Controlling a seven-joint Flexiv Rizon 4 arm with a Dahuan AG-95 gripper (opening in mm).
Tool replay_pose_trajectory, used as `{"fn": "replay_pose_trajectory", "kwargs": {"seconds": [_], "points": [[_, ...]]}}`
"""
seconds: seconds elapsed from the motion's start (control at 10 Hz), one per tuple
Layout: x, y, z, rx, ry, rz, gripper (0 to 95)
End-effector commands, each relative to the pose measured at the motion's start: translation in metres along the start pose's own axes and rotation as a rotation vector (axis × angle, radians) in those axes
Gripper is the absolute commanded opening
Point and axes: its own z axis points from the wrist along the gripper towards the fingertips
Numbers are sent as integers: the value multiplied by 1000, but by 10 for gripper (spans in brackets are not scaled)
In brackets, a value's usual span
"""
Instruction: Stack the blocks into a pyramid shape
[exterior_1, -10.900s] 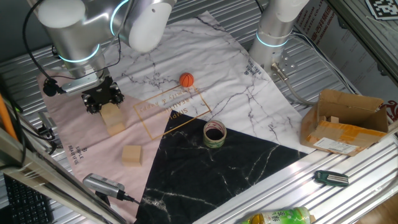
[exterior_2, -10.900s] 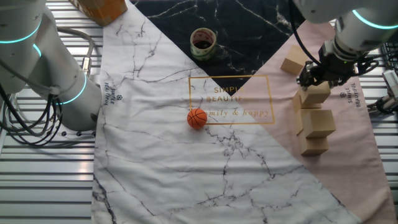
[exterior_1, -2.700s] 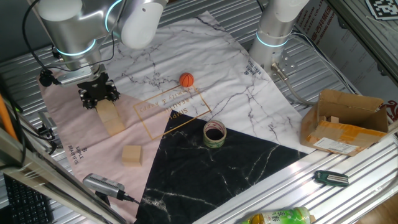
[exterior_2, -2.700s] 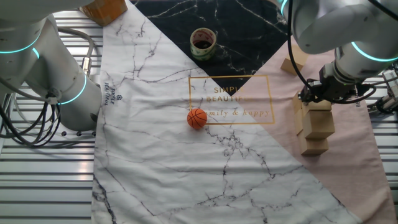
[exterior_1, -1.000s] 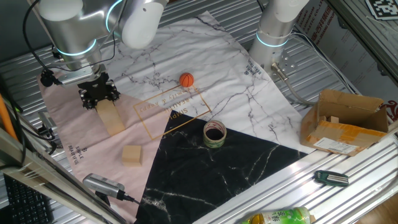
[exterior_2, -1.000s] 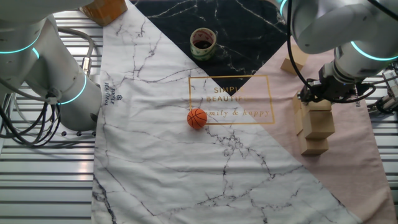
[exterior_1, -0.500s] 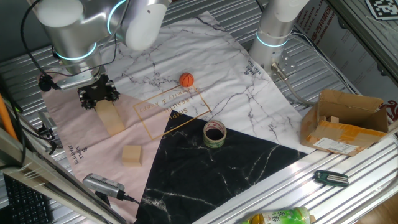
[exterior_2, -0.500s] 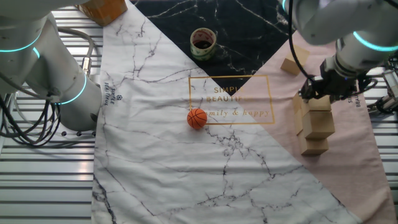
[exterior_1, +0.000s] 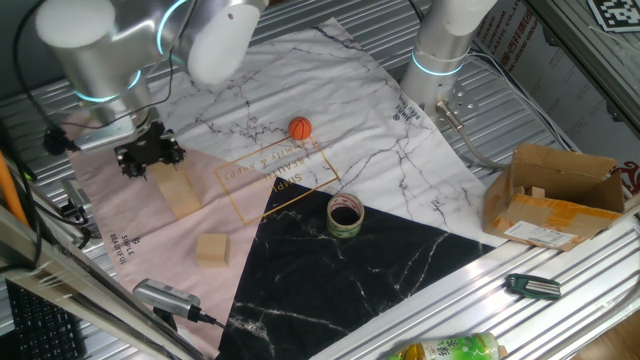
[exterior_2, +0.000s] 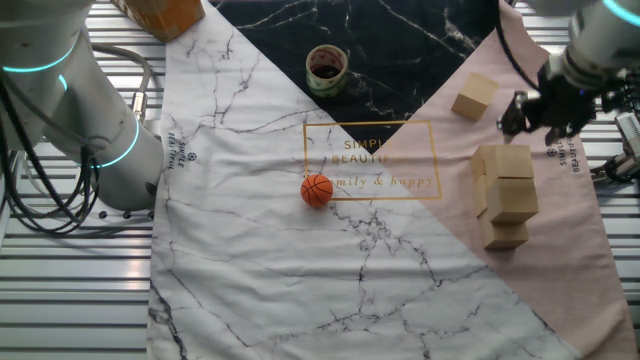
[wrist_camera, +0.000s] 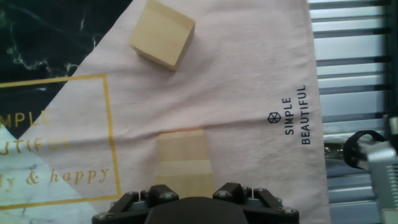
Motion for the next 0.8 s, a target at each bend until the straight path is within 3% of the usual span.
{"fn": "replay_pose_trajectory", "kwargs": {"seconds": [0.1, 0.2, 0.4, 0.5, 0.7, 0.8], "points": [[-30, 3, -7, 8, -2, 83, 570], [-45, 2, -7, 6, -1, 134, 570], [-83, 1, 1, -14, -51, 325, 570], [-101, -1, 9, -19, -74, 366, 570], [-134, -4, 29, -6, -75, 394, 570], [-140, -7, 36, -7, -87, 374, 760]]}}
